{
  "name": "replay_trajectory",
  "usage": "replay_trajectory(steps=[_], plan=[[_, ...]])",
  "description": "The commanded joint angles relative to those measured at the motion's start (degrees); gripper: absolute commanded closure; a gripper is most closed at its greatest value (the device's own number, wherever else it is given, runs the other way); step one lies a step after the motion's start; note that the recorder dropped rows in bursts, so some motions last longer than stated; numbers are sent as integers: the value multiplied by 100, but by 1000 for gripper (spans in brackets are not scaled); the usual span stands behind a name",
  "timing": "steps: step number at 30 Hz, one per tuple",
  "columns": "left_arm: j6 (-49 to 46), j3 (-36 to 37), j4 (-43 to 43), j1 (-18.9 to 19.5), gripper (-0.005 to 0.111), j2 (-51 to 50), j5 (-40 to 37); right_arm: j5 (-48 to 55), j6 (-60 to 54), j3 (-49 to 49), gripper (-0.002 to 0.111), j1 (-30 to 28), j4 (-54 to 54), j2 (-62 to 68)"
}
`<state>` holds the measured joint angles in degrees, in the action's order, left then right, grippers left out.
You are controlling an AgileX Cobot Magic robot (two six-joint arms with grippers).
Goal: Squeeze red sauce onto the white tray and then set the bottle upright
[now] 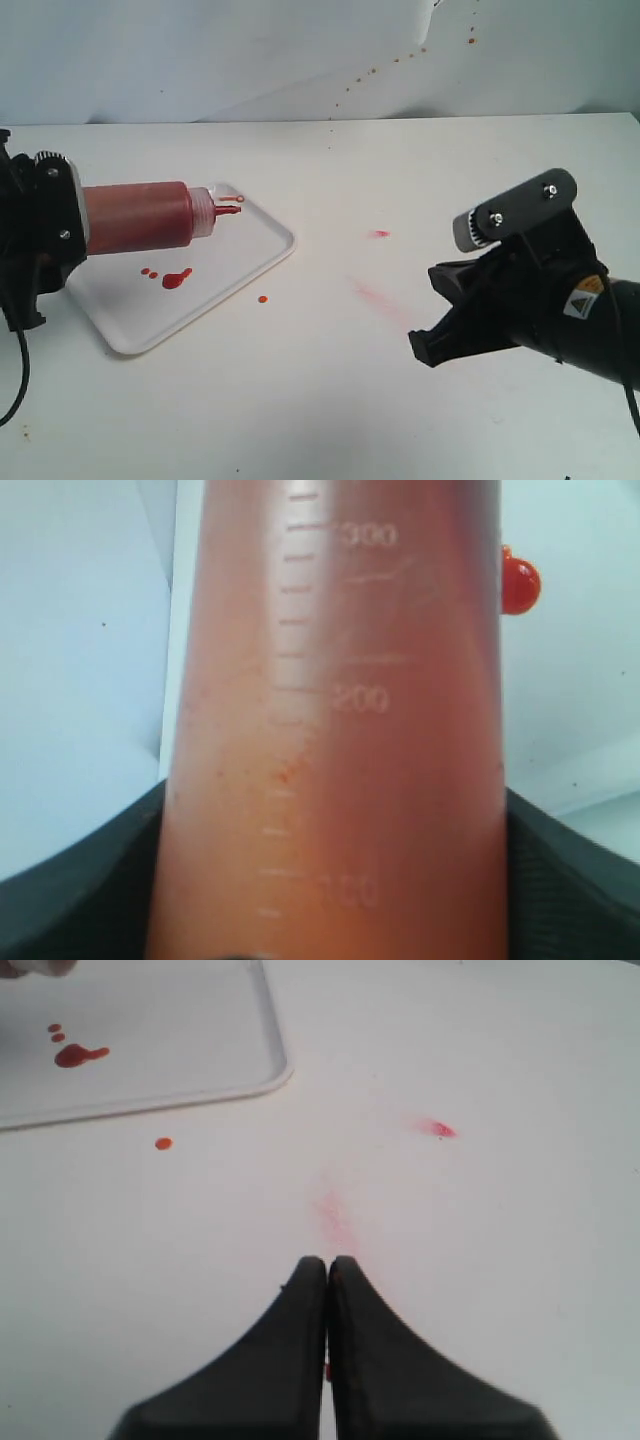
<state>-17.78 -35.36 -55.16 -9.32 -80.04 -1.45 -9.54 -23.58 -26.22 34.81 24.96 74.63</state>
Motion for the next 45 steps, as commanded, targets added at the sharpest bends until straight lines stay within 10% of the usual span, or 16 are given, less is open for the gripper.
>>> replay_trajectory(steps=[1, 15, 25, 32, 37, 43, 45], plan=[[146, 1, 707, -24, 107, 83, 196, -269, 29, 245, 108, -6, -12, -36], [168, 987, 2231, 257, 107, 83, 3394, -1246, 204, 520, 108, -6, -221, -36], [973, 1656, 2490, 257, 107, 83, 5705, -2251, 3559, 520, 108, -6, -4262, -36], [2007, 1731, 2016, 257, 107, 83, 6807, -3167, 4013, 520, 106, -6, -4668, -36], [2754, 1731, 1656, 257, 107, 83, 7142, -3356, 3999, 508, 80, -6, -4668, -36], [3155, 1703, 850, 210, 107, -16, 7142, -4545, 3728, 508, 3, -6, -4572, -36], [3128, 1703, 850, -27, 107, -80, 7142, -4600, 3741, 508, 3, 4, -4556, -36]])
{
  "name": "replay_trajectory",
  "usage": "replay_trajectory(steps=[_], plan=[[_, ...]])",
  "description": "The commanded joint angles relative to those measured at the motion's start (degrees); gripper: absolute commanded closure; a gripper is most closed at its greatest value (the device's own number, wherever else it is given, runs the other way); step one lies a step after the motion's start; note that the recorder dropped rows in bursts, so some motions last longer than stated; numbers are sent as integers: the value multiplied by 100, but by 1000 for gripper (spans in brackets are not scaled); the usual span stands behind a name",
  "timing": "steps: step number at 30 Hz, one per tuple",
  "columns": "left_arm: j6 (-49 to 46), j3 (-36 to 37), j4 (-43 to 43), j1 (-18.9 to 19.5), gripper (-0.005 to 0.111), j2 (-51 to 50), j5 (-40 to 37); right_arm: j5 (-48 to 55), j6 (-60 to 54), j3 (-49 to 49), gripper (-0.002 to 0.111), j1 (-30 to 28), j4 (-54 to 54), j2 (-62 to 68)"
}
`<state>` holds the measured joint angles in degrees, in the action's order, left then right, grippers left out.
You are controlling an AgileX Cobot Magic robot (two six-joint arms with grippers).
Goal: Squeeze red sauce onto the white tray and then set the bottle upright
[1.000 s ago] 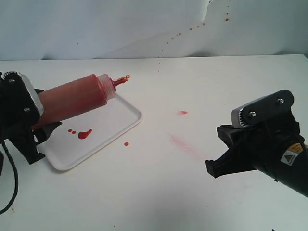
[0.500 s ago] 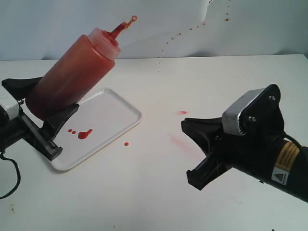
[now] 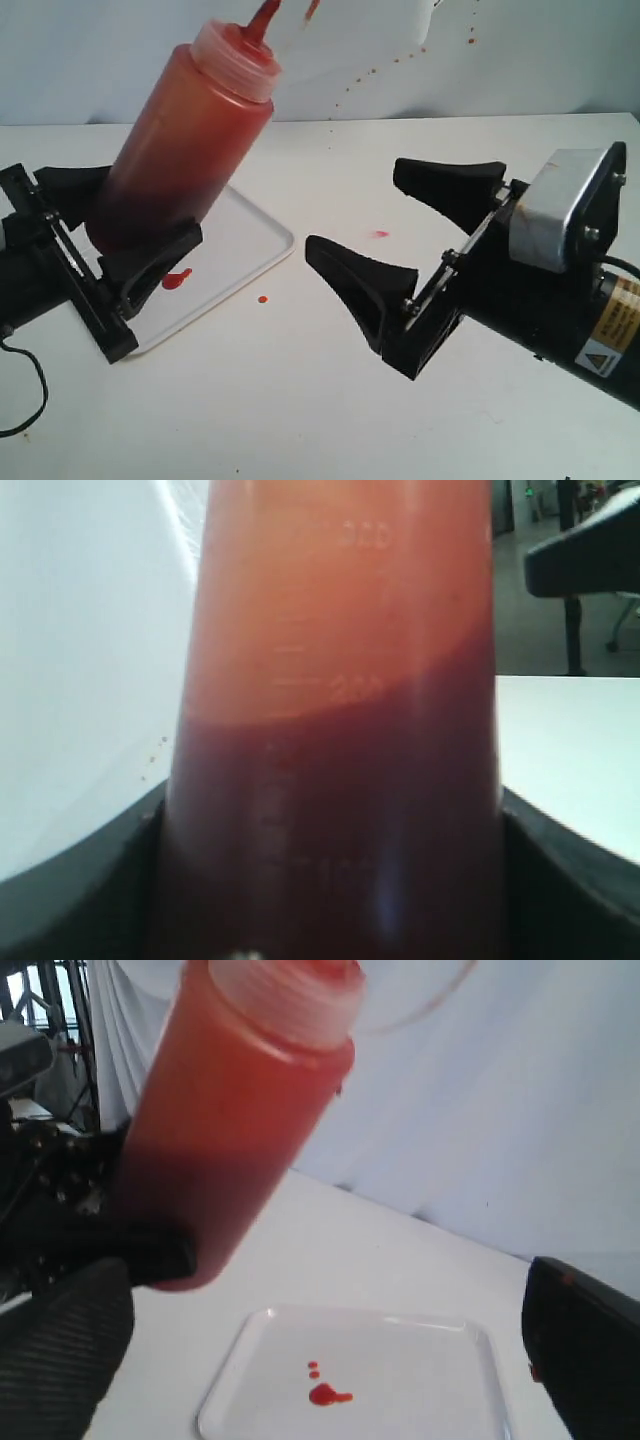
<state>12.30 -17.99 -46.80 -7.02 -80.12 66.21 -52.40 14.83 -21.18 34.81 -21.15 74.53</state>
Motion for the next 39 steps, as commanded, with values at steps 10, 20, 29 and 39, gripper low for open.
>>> replay_trajectory(steps=[10, 20, 29, 39], plan=[[69, -46, 666, -1466, 107, -149, 375, -688, 1696, -608, 3, 3, -889, 758], [108, -375, 507, -1923, 107, -219, 366, -1756, 1743, -899, 3, 5, -751, 1567], [75, -375, 339, -1923, 107, -843, 375, -1756, 1182, -899, 5, 5, -520, 1567], [-86, -375, 460, -1923, 107, -1136, 375, -1566, 1076, -899, 70, 5, -287, 1567]])
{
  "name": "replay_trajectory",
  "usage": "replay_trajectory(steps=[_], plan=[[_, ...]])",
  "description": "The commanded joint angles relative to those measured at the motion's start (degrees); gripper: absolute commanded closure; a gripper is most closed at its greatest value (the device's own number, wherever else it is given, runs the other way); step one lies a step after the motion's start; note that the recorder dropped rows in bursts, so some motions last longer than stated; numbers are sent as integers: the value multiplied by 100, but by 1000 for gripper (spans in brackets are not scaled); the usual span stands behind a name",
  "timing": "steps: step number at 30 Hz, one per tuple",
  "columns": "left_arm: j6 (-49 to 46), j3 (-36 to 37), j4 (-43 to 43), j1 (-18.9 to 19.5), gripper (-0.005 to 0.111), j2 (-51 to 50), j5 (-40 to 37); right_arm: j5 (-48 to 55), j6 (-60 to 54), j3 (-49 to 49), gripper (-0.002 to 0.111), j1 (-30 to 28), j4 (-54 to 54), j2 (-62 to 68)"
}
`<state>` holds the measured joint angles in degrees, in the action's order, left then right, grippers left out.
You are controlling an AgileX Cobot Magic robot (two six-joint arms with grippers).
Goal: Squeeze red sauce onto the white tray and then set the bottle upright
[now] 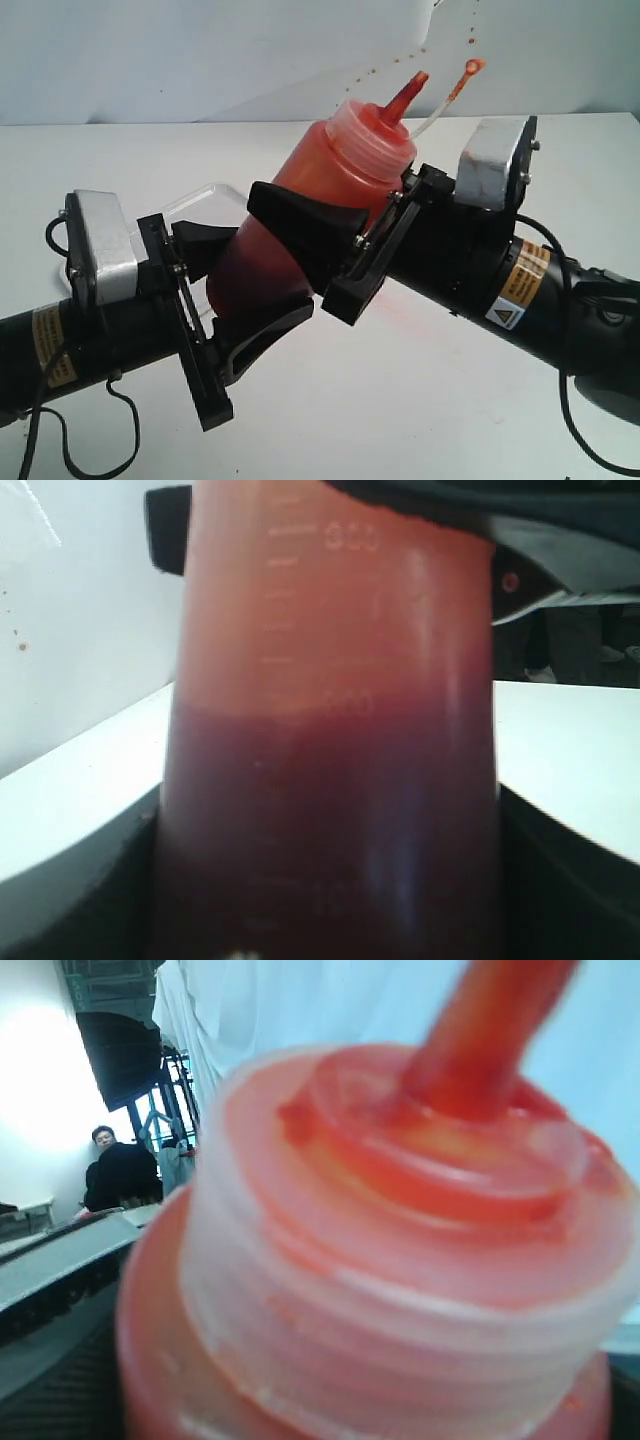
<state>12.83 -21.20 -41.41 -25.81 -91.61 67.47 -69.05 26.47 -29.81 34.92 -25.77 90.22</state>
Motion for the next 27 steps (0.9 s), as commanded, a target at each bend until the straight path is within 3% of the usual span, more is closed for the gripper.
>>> replay_trajectory(steps=[1, 4, 8, 14, 16, 22, 27], plan=[[-138, -54, -45, -45, 107, 13, 249, 149, -87, -36, 79, -5, 175, -2], [-138, -54, 103, -45, 107, 13, 249, 251, -87, -36, 107, -5, 200, -2], [-138, -54, 427, -45, 107, 13, 249, 213, -103, -36, 108, -5, 199, -2], [-243, -136, 1183, -45, 105, 13, 249, 239, -1475, -36, 108, -5, 446, -2], [-243, -333, 1117, -45, 102, 13, 169, 266, -1579, -36, 108, -5, 517, -2], [297, -1228, 421, -45, 94, -51, -1513, 435, -1940, -36, 108, -5, 732, -2], [840, -1810, 274, -45, 81, -683, -1633, 677, -2026, -36, 108, -5, 1141, -2]])
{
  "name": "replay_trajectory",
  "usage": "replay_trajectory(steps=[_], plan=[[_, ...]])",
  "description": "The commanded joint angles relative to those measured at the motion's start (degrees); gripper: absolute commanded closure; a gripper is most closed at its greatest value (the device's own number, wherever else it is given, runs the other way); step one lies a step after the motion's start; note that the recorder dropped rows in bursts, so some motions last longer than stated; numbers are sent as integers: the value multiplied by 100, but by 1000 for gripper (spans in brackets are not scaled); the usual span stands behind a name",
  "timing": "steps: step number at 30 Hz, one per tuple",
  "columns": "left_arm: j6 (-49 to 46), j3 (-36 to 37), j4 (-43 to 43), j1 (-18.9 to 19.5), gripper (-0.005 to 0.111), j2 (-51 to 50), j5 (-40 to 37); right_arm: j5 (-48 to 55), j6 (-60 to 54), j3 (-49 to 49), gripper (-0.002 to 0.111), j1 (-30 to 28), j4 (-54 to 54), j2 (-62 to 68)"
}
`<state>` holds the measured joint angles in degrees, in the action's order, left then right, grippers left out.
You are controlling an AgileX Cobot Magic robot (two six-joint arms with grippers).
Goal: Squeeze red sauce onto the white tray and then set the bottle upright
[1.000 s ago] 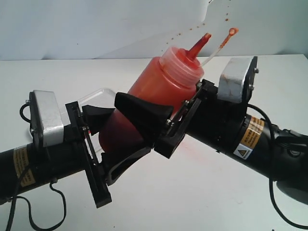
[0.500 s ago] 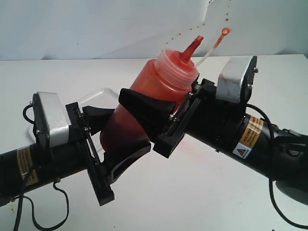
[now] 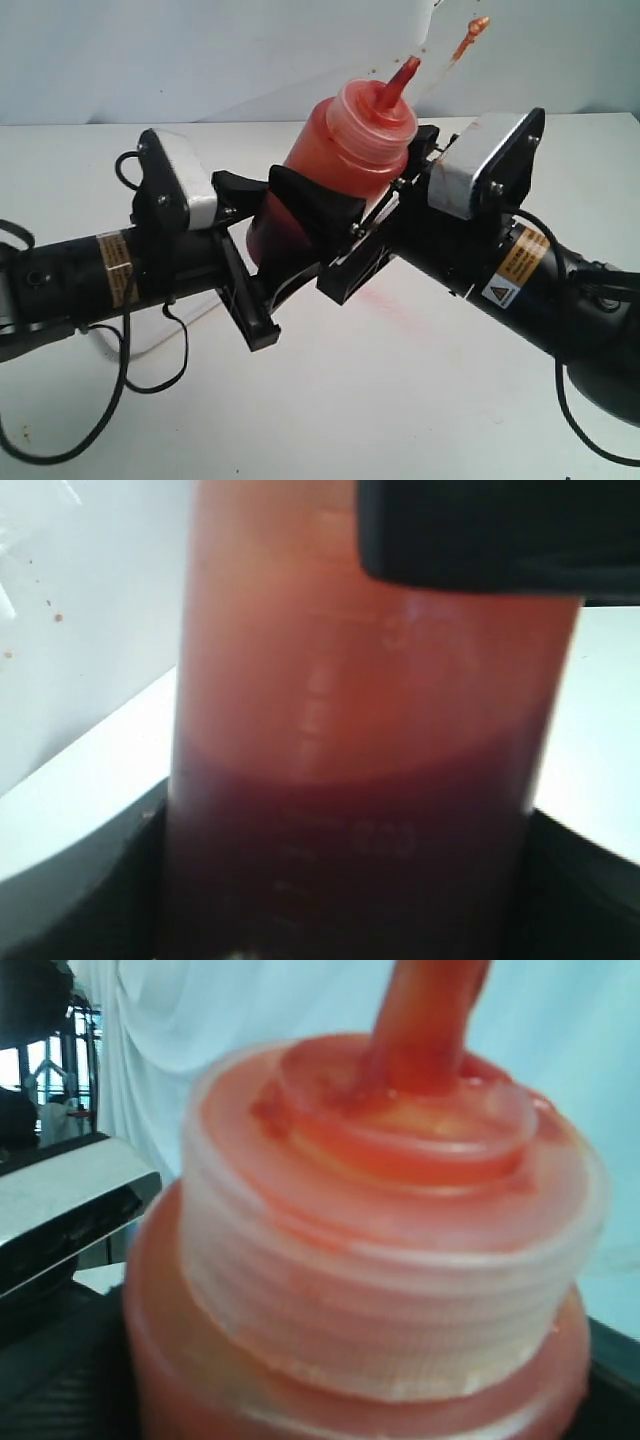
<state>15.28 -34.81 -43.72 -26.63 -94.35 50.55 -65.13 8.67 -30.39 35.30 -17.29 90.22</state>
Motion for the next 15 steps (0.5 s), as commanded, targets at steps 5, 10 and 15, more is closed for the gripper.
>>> replay_trajectory(steps=[5, 10, 15], plan=[[1045, -867, 505, 38, 58, -1170, 58, 377, -605, 22, 108, -43, 512, -2], [1166, -1170, 505, 38, 40, -1714, 86, 1552, -1100, -360, 108, -56, 1392, 97], [1166, -1256, 505, 38, 32, -1908, 230, 1638, -1197, -904, 108, -56, 1391, 588]])
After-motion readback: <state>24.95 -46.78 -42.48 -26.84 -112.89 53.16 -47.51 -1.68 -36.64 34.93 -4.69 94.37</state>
